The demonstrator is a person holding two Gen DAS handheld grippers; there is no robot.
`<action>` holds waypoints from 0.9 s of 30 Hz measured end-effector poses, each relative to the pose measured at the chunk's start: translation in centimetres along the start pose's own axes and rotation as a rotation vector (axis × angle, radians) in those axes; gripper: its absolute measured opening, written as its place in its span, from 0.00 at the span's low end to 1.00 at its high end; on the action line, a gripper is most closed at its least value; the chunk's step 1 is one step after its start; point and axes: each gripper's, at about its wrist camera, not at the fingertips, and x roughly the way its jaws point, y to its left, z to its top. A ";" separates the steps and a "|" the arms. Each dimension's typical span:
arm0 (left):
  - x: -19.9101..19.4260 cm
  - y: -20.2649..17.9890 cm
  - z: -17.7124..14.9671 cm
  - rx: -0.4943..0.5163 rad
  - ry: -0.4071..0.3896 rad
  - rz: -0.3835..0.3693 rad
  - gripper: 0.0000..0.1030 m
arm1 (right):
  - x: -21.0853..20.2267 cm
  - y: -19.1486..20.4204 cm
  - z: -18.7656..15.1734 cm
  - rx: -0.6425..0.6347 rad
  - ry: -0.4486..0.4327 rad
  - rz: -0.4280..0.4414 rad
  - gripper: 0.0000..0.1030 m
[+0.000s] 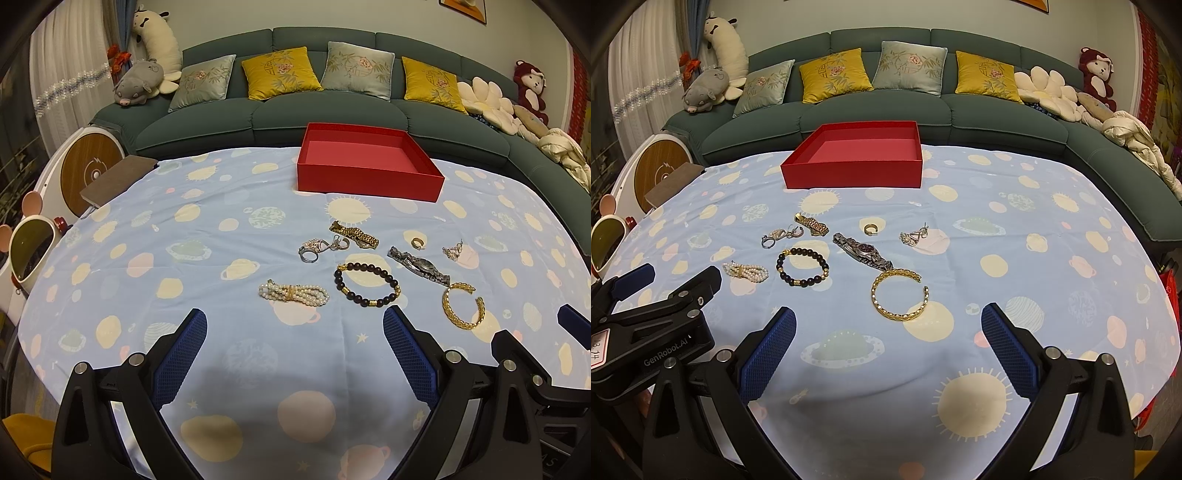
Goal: Organize jewelry
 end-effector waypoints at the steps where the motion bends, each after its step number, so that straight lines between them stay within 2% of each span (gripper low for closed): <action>1: 0.0 0.0 0.0 0.000 0.000 0.000 0.91 | 0.0 0.0 0.0 0.000 0.000 0.000 0.95; 27: 0.2 0.6 -0.2 0.004 0.009 -0.014 0.91 | 0.2 -0.7 0.3 0.011 -0.005 -0.005 0.95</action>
